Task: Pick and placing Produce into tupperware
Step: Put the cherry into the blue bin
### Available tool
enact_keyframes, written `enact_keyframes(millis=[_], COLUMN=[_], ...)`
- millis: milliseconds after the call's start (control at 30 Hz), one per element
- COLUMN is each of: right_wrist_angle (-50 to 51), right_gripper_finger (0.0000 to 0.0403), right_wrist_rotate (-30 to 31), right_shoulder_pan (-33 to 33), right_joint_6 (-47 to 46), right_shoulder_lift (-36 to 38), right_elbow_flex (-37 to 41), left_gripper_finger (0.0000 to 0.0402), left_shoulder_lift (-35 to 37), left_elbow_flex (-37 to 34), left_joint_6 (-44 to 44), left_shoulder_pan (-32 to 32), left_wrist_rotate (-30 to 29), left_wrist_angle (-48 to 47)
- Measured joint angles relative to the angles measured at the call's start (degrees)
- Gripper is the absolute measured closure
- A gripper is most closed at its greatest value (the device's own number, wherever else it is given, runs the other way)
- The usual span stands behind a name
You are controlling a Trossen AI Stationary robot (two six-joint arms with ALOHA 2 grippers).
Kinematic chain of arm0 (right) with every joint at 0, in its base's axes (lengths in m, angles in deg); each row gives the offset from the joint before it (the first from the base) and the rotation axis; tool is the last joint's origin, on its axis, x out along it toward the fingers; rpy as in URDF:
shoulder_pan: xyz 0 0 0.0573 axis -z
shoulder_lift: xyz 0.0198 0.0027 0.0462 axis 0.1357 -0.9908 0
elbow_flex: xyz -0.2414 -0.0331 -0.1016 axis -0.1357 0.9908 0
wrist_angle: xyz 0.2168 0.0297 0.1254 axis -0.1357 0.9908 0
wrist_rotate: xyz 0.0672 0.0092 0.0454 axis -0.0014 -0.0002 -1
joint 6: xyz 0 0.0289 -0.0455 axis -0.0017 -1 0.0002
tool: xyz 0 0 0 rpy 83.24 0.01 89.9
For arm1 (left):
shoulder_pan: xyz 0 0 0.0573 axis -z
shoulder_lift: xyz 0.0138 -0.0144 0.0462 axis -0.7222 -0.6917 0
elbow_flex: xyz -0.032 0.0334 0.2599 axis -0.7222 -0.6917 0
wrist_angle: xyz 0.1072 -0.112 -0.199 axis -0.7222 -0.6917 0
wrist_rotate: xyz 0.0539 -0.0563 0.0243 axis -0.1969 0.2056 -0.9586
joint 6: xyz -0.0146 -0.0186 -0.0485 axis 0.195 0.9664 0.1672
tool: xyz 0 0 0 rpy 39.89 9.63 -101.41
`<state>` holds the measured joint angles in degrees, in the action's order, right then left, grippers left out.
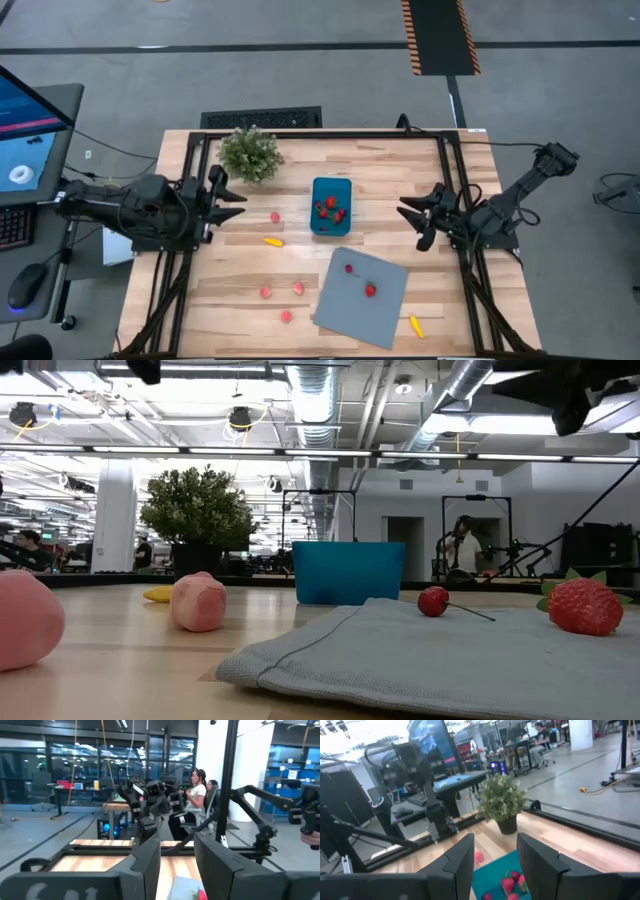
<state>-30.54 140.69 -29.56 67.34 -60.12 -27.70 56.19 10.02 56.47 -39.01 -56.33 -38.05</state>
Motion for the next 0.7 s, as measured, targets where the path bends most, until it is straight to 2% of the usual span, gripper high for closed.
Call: enact_keyframes(millis=[200, 467, 600, 700], right_wrist_angle=[-2.5, -2.2, -0.5, 8.5], right_gripper_finger=[0.0232, 0.024, 0.0257, 0.0269], right_wrist_rotate=[-1.3, -4.5, -9.0, -16.9], right_shoulder_pan=[0.0, 0.3, 1.6, 3.7], right_joint_6=[-1.7, -9.6, -9.9, -14.7], right_shoulder_lift=[-3.0, -15.4, -23.6, -29.0], right_elbow_flex=[0.0, -2.3, -8.2, -14.5], left_gripper_finger=[0.0293, 0.0293, 0.0293, 0.0293], left_shoulder_lift=[2.7, 2.7, 2.9, 2.9], left_elbow_flex=[-5.5, -11.8, -14.4, -14.9], left_joint_6=[1.7, 5.2, 6.9, 7.2], left_shoulder_pan=[1.3, 2.6, 2.6, 2.6], left_wrist_rotate=[-0.1, -1.4, -1.2, -1.6], left_wrist_angle=[2.6, 5.3, 9.9, 10.3])
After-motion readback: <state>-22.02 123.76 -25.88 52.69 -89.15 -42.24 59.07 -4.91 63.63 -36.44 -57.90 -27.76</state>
